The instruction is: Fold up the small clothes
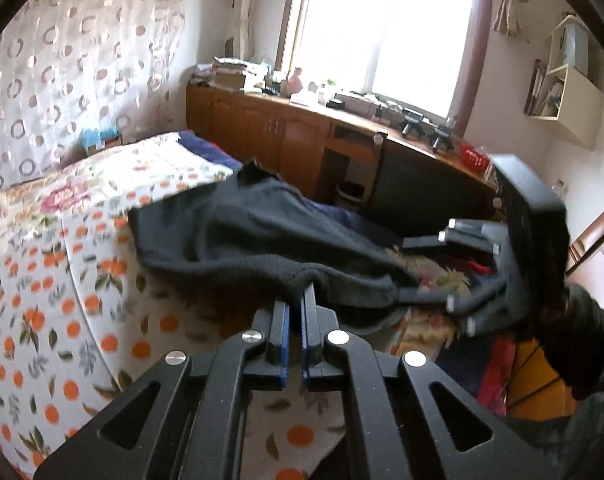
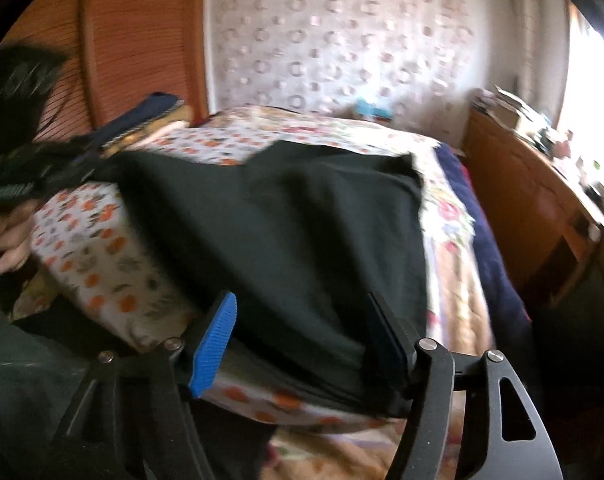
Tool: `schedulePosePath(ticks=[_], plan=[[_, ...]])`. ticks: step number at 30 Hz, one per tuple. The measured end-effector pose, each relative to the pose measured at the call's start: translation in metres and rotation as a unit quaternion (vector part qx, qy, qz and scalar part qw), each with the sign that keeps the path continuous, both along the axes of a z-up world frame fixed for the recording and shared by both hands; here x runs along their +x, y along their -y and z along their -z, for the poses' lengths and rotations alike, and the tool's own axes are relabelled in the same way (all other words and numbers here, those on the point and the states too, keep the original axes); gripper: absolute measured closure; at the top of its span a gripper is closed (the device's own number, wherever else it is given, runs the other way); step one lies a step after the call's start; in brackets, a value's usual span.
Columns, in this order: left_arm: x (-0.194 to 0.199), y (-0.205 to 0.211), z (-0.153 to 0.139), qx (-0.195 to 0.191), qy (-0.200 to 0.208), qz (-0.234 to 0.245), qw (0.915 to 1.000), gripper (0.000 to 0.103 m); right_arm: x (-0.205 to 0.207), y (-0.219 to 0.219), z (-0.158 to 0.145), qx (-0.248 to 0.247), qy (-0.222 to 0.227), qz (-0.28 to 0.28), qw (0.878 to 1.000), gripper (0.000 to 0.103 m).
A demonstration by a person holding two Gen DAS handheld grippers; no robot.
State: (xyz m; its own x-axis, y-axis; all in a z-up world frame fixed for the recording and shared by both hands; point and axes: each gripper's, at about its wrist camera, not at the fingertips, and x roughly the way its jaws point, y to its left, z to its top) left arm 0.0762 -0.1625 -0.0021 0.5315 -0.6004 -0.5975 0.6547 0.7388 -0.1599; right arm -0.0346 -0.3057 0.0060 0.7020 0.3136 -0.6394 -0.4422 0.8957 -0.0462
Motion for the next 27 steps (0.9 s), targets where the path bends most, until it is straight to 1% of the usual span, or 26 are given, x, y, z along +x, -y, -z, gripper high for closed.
schedulePosePath(ticks=[5, 7, 10, 13, 14, 15, 16, 17, 18, 19, 20, 21, 22, 25, 27], plan=[[0.011, 0.001, -0.010, -0.008, 0.010, -0.010, 0.9999, 0.098, 0.002, -0.014, 0.012, -0.010, -0.012, -0.023, 1.000, 0.034], [0.012, -0.001, -0.009, -0.012, 0.009, -0.014, 0.9998, 0.098, 0.007, -0.017, 0.016, -0.026, -0.019, -0.024, 0.999, 0.034], [0.012, -0.004, -0.008, -0.016, 0.009, -0.019, 0.9996, 0.098, 0.021, -0.009, 0.029, -0.046, -0.026, -0.010, 0.999, 0.034], [0.013, -0.007, -0.007, -0.019, 0.008, -0.027, 0.9994, 0.098, 0.035, 0.007, 0.038, -0.059, -0.037, 0.029, 0.997, 0.035], [0.014, -0.008, -0.006, -0.019, 0.008, -0.029, 0.9994, 0.098, 0.038, 0.007, 0.040, -0.060, -0.040, 0.040, 0.997, 0.038], [0.014, -0.008, -0.007, -0.019, 0.007, -0.030, 0.9993, 0.098, 0.042, 0.011, 0.042, -0.057, -0.046, 0.046, 0.996, 0.058], [0.015, -0.009, -0.006, -0.018, 0.007, -0.032, 0.9993, 0.098, 0.045, 0.013, 0.042, -0.057, -0.048, 0.047, 0.996, 0.064], [0.016, -0.009, -0.006, -0.018, 0.008, -0.034, 0.9992, 0.098, 0.045, 0.011, 0.043, -0.059, -0.044, 0.047, 0.996, 0.064], [0.016, -0.009, -0.006, -0.019, 0.007, -0.035, 0.9992, 0.098, 0.045, 0.009, 0.044, -0.063, -0.039, 0.046, 0.996, 0.068], [0.016, -0.009, -0.006, -0.019, 0.007, -0.035, 0.9992, 0.098, 0.046, 0.008, 0.044, -0.068, -0.036, 0.048, 0.996, 0.076], [0.016, -0.008, -0.006, -0.017, 0.009, -0.036, 0.9992, 0.098, 0.046, 0.007, 0.043, -0.072, -0.033, 0.052, 0.996, 0.080], [0.017, -0.009, -0.007, -0.016, 0.010, -0.037, 0.9991, 0.098, 0.046, 0.008, 0.041, -0.072, -0.028, 0.054, 0.996, 0.089], [0.017, -0.009, -0.007, -0.015, 0.011, -0.038, 0.9991, 0.098, 0.046, 0.010, 0.038, -0.068, -0.020, 0.057, 0.996, 0.093], [0.019, -0.012, -0.008, -0.014, 0.017, -0.046, 0.9987, 0.098, 0.043, 0.016, 0.023, -0.058, 0.004, 0.064, 0.996, 0.096], [0.022, -0.014, -0.008, -0.013, 0.017, -0.052, 0.9984, 0.098, 0.049, 0.020, 0.009, -0.044, 0.025, 0.071, 0.996, 0.096]])
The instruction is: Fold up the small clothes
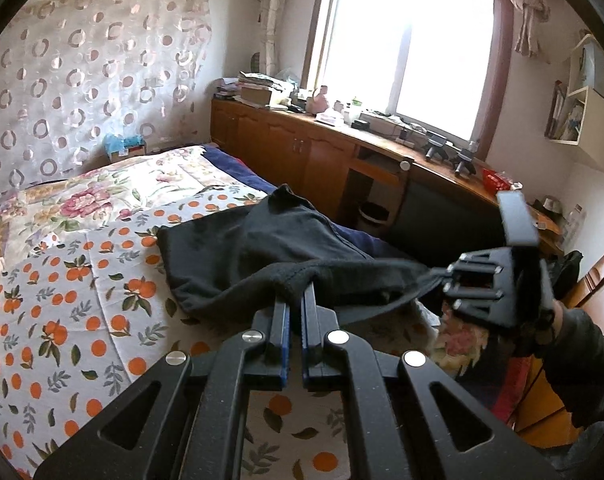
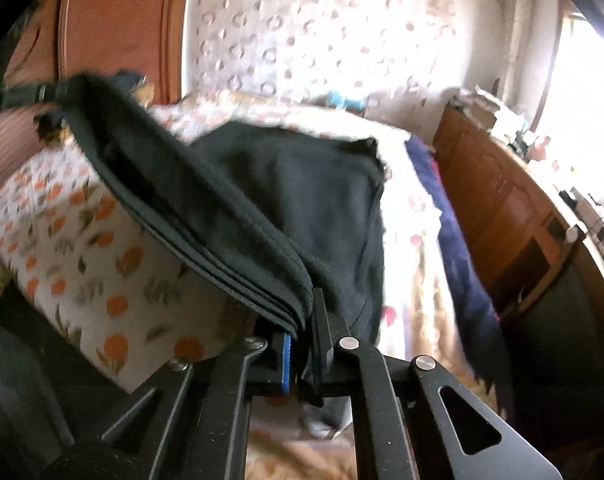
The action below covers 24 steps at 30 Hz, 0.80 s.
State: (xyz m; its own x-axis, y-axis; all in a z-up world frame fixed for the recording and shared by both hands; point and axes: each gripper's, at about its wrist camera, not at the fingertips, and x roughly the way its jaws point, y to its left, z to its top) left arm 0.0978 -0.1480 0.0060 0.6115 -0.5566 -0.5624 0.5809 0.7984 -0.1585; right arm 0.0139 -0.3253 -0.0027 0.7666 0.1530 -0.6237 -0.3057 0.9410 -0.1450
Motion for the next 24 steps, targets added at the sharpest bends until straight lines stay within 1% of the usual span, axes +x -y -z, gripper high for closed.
schedulePosePath(ticks=[3, 5, 7, 11, 14, 17, 20, 24], plan=[[0.010, -0.007, 0.000, 0.001, 0.001, -0.009, 1.0000, 0.098, 0.010, 0.003, -0.019, 0.031, 0.026, 0.006, 0.999, 0.097], [0.020, -0.012, 0.001, -0.001, -0.001, -0.016, 0.9999, 0.098, 0.020, 0.000, -0.028, 0.038, 0.040, 0.006, 0.998, 0.097], [0.034, -0.017, 0.002, -0.001, -0.003, -0.022, 0.9997, 0.098, 0.029, -0.006, -0.035, 0.031, 0.050, 0.003, 0.998, 0.097], [0.064, -0.024, 0.005, 0.000, -0.011, -0.035, 0.9993, 0.098, 0.062, -0.019, -0.048, 0.014, 0.063, -0.005, 0.998, 0.097], [0.091, -0.025, 0.008, 0.005, -0.021, -0.044, 0.9988, 0.098, 0.093, -0.026, -0.050, 0.000, 0.060, -0.012, 0.998, 0.097], [0.120, -0.024, 0.014, 0.016, -0.030, -0.049, 0.9982, 0.098, 0.128, -0.031, -0.043, -0.015, 0.050, -0.019, 0.998, 0.096], [0.150, -0.023, 0.023, 0.024, -0.046, -0.052, 0.9973, 0.098, 0.162, -0.031, -0.032, -0.017, 0.031, -0.024, 0.999, 0.096], [0.184, -0.019, 0.040, 0.035, -0.076, -0.056, 0.9949, 0.098, 0.190, -0.019, -0.020, -0.004, -0.003, -0.025, 1.000, 0.096]])
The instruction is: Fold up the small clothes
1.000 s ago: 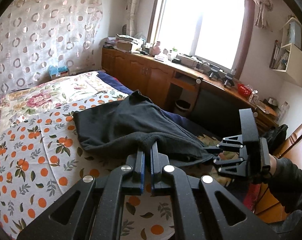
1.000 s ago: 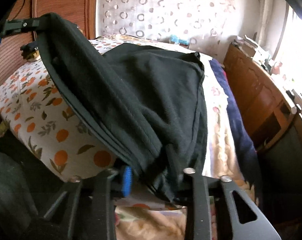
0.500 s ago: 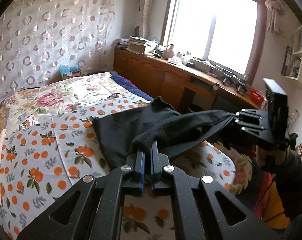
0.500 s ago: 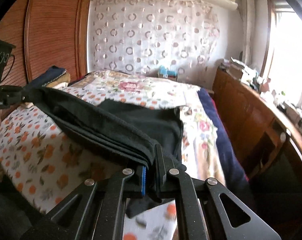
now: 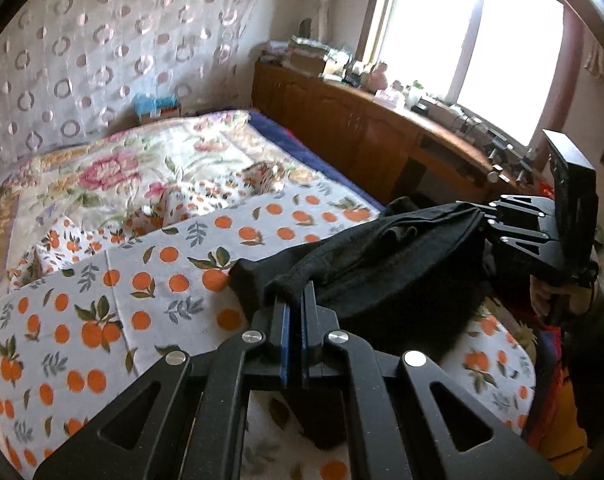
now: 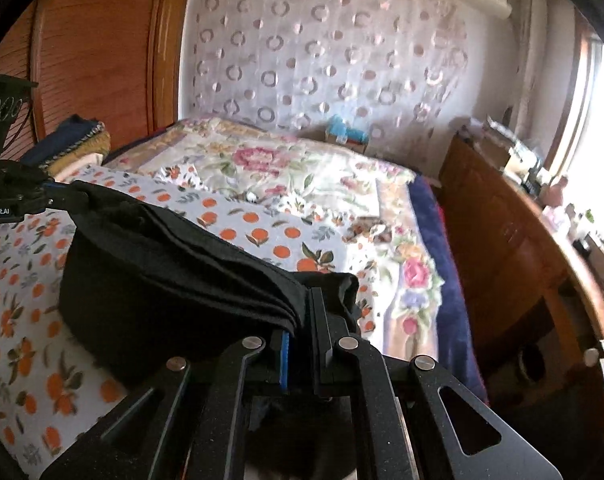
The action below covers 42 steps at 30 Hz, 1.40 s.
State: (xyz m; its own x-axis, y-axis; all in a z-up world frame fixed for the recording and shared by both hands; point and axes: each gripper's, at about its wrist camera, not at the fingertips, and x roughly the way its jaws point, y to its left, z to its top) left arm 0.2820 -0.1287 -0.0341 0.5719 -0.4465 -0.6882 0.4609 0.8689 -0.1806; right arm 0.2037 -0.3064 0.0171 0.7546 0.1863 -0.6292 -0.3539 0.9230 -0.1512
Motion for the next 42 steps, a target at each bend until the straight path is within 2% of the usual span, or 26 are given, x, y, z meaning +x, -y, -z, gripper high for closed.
schedulePosePath(ticks=[6, 8, 12, 13, 15, 16, 18, 19, 20, 22, 26, 30, 36, 42], plan=[[0.021, 0.000, 0.018, -0.002, -0.028, -0.007, 0.9996, 0.098, 0.029, 0.009, 0.001, 0.012, -0.016, -0.004, 1.000, 0.095], [0.024, -0.001, 0.022, 0.000, -0.036, -0.008, 0.9993, 0.098, 0.031, 0.013, -0.003, 0.022, -0.021, -0.005, 1.000, 0.089], [0.030, 0.002, 0.028, 0.012, -0.043, -0.008, 0.9990, 0.098, 0.045, 0.030, -0.017, 0.061, -0.021, 0.005, 0.998, 0.062], [0.031, 0.003, 0.028, 0.010, -0.045, -0.006, 0.9989, 0.098, 0.047, 0.034, -0.019, 0.063, -0.014, 0.010, 0.998, 0.058], [0.034, 0.003, 0.027, 0.008, -0.047, -0.003, 0.9989, 0.096, 0.053, 0.038, -0.020, 0.060, -0.014, 0.012, 0.998, 0.057], [0.035, 0.003, 0.025, 0.011, -0.045, -0.006, 0.9989, 0.092, 0.057, 0.038, -0.020, 0.056, -0.017, 0.010, 0.998, 0.057], [0.035, 0.003, 0.021, 0.017, -0.036, -0.011, 0.9992, 0.069, 0.063, 0.037, -0.019, 0.056, -0.027, 0.006, 0.998, 0.056], [0.033, 0.001, 0.017, 0.017, -0.027, -0.013, 0.9994, 0.055, 0.065, 0.038, -0.020, 0.059, -0.032, 0.005, 0.998, 0.054], [0.032, 0.000, 0.015, 0.015, -0.023, -0.015, 0.9995, 0.047, 0.068, 0.040, -0.020, 0.062, -0.034, 0.006, 0.997, 0.053], [0.029, -0.005, 0.008, 0.005, -0.016, -0.018, 0.9997, 0.038, 0.070, 0.041, -0.021, 0.063, -0.033, 0.011, 0.997, 0.048], [0.028, -0.009, 0.011, 0.005, -0.019, -0.017, 0.9997, 0.037, 0.084, 0.038, -0.016, 0.046, -0.049, 0.023, 0.998, 0.043], [0.034, -0.002, 0.029, 0.024, -0.038, -0.012, 0.9989, 0.037, 0.100, 0.042, -0.017, 0.041, -0.071, 0.043, 0.996, 0.041], [0.039, 0.004, 0.046, 0.037, -0.059, -0.007, 0.9975, 0.037, 0.117, 0.058, -0.025, 0.035, -0.065, 0.096, 0.993, 0.041], [0.045, 0.004, 0.048, 0.033, -0.064, -0.009, 0.9974, 0.037, 0.092, 0.055, -0.033, 0.058, -0.048, 0.093, 0.993, 0.041]])
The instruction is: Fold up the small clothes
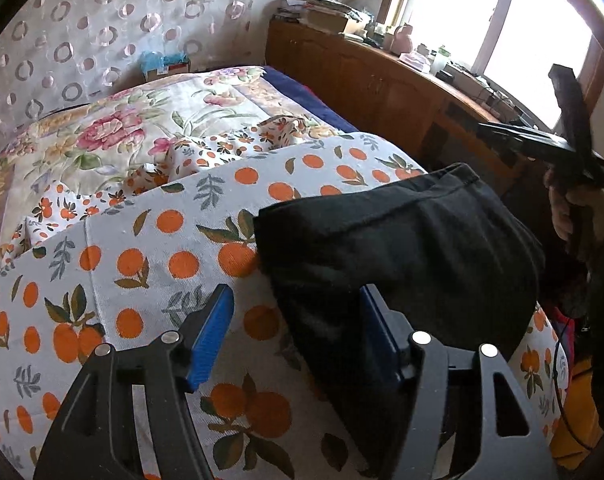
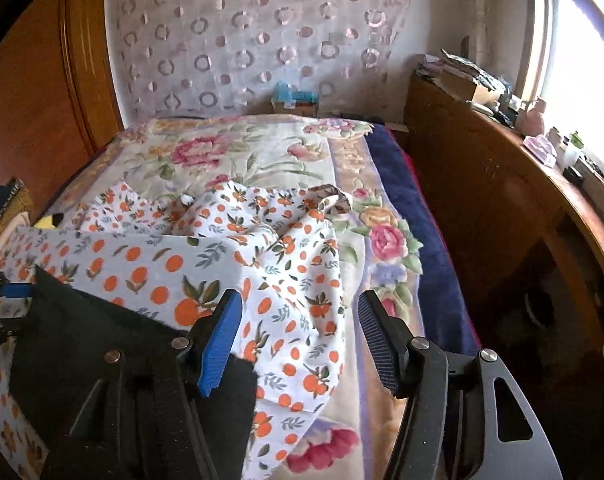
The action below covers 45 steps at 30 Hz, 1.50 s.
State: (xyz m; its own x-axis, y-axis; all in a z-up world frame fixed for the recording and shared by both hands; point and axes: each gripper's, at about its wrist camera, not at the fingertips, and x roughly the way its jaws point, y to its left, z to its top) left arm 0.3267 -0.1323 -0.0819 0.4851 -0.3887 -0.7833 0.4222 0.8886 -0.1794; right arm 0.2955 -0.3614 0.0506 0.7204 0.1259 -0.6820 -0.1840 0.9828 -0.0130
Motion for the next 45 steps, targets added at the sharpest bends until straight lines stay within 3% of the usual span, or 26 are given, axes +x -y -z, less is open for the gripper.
schedulePosePath(ticks=[10, 18, 27, 29, 31, 33, 36, 39, 45], plan=[[0.016, 0.007, 0.013, -0.014, -0.022, 0.006, 0.9996, 0.037, -0.048, -0.023, 0.034, 0.043, -0.038, -0.055, 0.997, 0.040], [0.016, 0.014, 0.013, -0.008, -0.007, 0.013, 0.9999, 0.043, -0.029, 0.001, 0.056, 0.091, -0.081, -0.030, 0.992, 0.026], [0.017, 0.013, 0.013, -0.006, -0.005, 0.015, 0.9999, 0.047, -0.011, 0.015, 0.069, 0.156, -0.117, -0.036, 0.980, 0.024], [0.018, 0.013, 0.012, -0.021, -0.014, 0.026, 0.9993, 0.061, -0.011, 0.016, 0.067, 0.166, -0.121, -0.052, 0.977, 0.032], [0.018, 0.015, 0.011, -0.025, -0.017, 0.029, 0.9991, 0.069, -0.010, 0.016, 0.065, 0.170, -0.120, -0.070, 0.976, 0.050], [0.016, 0.018, 0.011, -0.031, -0.019, 0.035, 0.9987, 0.078, -0.012, 0.013, 0.062, 0.152, -0.115, -0.075, 0.979, 0.053], [0.012, 0.021, 0.006, -0.033, -0.010, 0.037, 0.9987, 0.085, -0.017, 0.014, 0.054, 0.130, -0.096, -0.079, 0.984, 0.082], [0.004, 0.021, -0.004, -0.043, 0.005, 0.038, 0.9983, 0.086, -0.028, 0.006, 0.050, 0.094, -0.069, -0.087, 0.989, 0.087], [-0.020, 0.014, -0.040, -0.077, 0.048, 0.043, 0.9949, 0.087, -0.056, 0.003, 0.028, 0.091, -0.006, -0.079, 0.993, 0.088]])
